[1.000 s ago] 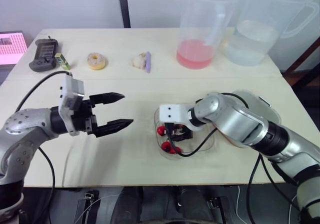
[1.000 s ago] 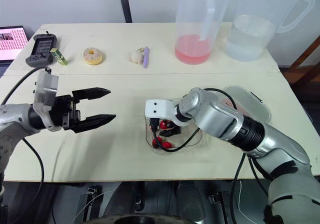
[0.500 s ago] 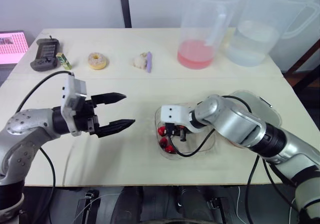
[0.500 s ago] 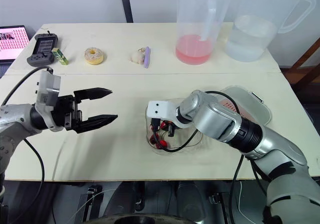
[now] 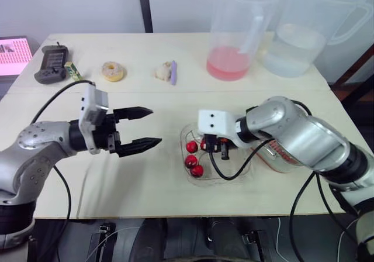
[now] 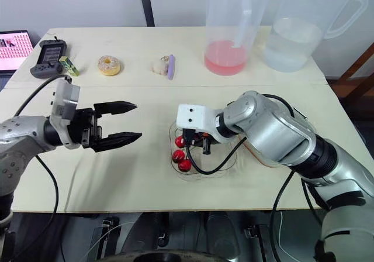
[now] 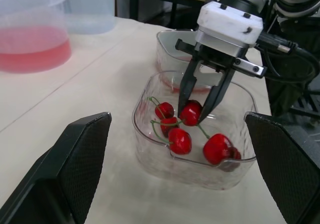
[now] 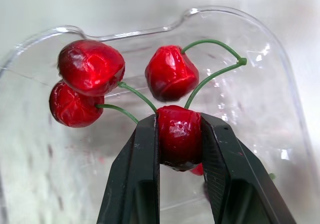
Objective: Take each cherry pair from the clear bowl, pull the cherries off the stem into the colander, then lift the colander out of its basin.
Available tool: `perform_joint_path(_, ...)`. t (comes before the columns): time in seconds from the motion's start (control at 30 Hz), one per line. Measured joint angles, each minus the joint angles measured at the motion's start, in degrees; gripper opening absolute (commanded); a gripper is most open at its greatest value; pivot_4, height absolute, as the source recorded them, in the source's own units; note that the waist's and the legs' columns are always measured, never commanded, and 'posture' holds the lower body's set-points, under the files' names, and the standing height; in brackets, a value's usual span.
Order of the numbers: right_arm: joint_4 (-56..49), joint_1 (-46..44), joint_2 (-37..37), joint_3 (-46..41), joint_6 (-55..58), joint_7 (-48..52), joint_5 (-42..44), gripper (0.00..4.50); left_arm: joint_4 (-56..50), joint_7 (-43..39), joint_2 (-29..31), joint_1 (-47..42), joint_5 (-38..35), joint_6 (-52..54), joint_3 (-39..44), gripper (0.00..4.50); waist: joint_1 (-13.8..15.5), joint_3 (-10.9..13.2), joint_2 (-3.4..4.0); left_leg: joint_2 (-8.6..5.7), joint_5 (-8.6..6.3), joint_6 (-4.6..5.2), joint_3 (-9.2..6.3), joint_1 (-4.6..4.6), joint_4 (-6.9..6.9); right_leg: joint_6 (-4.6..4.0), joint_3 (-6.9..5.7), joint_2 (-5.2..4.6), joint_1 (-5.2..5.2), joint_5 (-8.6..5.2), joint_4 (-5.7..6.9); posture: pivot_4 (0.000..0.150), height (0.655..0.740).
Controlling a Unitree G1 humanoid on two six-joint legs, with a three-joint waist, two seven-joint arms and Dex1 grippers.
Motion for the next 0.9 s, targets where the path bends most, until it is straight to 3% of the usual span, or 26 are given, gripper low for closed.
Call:
perform_joint_path(0.2,1.2,3.0,0.6,1.7,-0.4,-2.1,0.4,0.92,1.3,-1.1,-0.4,-1.8,1.0,-0.1,-0.9,4.50,-0.1,0.0,0.00,0.00,0.00,0.00,0.00,0.00,0.00,0.00,0.00,0.00,0.00,0.00,0.00,0.150,0.7400)
perform_joint_path(0.37,4.9,2.9,2.0,4.7,-2.6,-4.0,-1.7,2.97,1.8,-1.4,-0.8,-2.0,1.4,-0.1,-1.8,4.50,-0.1,0.0,0.00,0.00,0.00,0.00,0.00,0.00,0.00,0.00,0.00,0.00,0.00,0.00,-0.01,0.150,0.7400)
perform_joint_path(0.9,8.3,2.3,1.8,7.2,-6.9,-3.3,-4.7,2.97,1.7,-0.9,-1.5,-1.9,1.9,-0.1,-1.9,4.50,0.0,0.0,0.00,0.00,0.00,0.00,0.00,-0.01,0.00,0.00,0.00,0.00,0.00,0.00,-0.01,0.150,0.7400)
